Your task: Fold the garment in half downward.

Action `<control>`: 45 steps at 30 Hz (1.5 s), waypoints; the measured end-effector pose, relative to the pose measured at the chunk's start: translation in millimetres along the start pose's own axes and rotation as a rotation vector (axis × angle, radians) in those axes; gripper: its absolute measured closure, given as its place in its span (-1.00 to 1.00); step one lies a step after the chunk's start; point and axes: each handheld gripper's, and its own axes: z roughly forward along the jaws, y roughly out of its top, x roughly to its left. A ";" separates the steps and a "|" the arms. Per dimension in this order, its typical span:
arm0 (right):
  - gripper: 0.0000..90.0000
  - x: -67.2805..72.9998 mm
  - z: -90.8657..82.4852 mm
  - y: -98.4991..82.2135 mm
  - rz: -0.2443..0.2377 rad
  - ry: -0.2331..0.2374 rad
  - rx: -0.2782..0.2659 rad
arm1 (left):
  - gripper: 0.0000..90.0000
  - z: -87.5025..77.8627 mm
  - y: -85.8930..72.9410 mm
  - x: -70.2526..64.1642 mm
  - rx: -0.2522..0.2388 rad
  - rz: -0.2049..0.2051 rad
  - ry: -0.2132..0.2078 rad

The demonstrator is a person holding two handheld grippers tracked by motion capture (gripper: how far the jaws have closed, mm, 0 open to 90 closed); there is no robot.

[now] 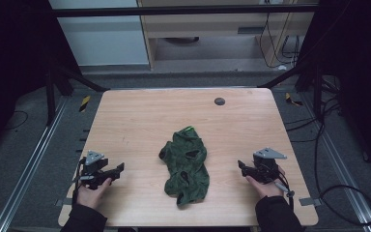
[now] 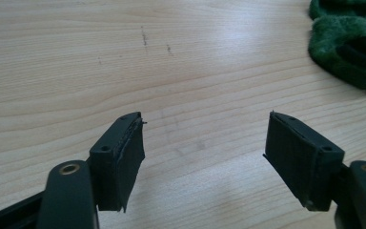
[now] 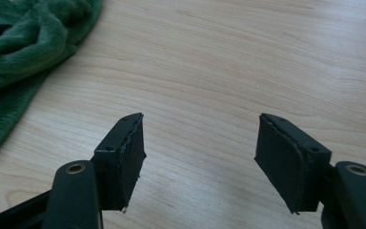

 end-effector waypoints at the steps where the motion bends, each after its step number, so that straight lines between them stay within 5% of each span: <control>1: -0.26 0.0 0.0 0.0 0.000 0.000 0.000 | -0.35 0.0 0.0 0.0 0.000 0.000 0.000; 18: -0.24 20.1 -8.8 9.7 -0.042 0.105 -0.017 | -0.42 -1.4 6.1 -20.7 -0.004 0.068 -0.069; 23: -0.24 23.6 -8.8 20.0 -0.050 0.119 -0.019 | -0.45 3.2 16.3 -31.3 -0.004 0.101 -0.088; 45: -0.16 38.7 -1.3 63.4 -0.061 0.169 -0.050 | -0.42 17.4 59.4 -47.6 -0.047 0.118 -0.137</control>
